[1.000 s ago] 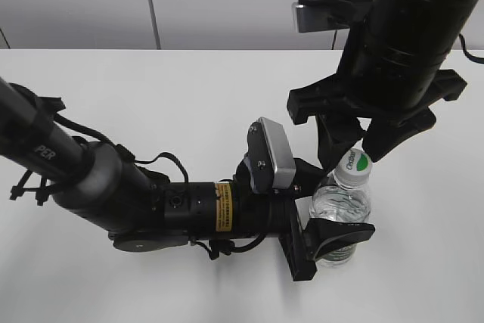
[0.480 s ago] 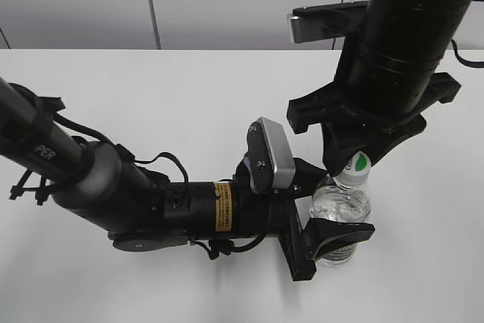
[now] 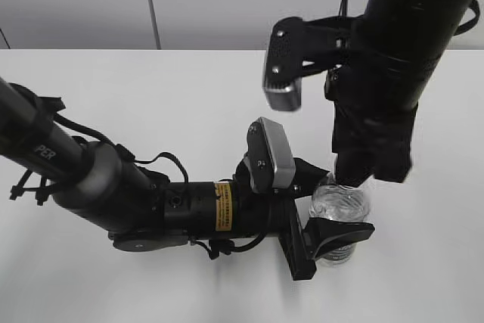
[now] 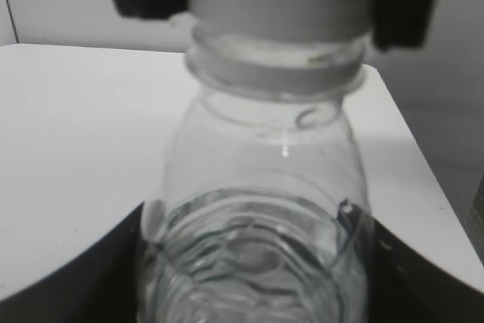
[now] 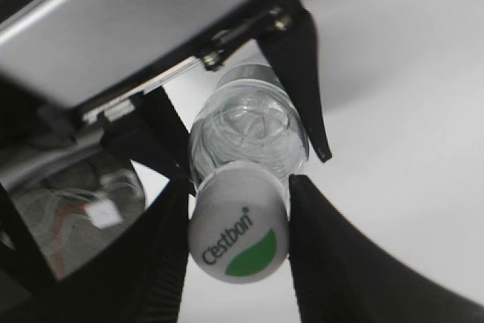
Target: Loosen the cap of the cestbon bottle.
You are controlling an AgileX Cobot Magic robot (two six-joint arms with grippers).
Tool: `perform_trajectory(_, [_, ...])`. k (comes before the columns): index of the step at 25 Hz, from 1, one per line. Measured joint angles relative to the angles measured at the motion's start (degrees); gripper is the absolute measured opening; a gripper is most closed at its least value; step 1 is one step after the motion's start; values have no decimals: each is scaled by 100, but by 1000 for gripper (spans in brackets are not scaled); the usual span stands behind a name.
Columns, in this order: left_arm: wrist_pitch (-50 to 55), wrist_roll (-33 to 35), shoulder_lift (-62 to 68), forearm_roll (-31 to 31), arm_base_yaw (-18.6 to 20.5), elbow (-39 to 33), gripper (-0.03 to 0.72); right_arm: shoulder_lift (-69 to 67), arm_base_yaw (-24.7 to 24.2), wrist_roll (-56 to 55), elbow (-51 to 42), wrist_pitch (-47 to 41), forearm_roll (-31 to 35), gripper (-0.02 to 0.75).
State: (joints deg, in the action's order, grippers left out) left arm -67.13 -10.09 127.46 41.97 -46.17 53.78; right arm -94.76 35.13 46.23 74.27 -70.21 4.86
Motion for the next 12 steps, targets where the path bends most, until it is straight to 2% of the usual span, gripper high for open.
perform_trajectory(2, [6, 0, 0, -18, 0, 0, 523, 0, 0, 1671, 0, -5, 0, 309])
perform_trajectory(5, [18, 5, 0, -23, 0, 0, 523, 0, 0, 2610, 0, -22, 0, 309])
perform_trajectory(12, [18, 5, 0, -30, 0, 0, 523, 5, 0, 2261, 5, -22, 0, 309])
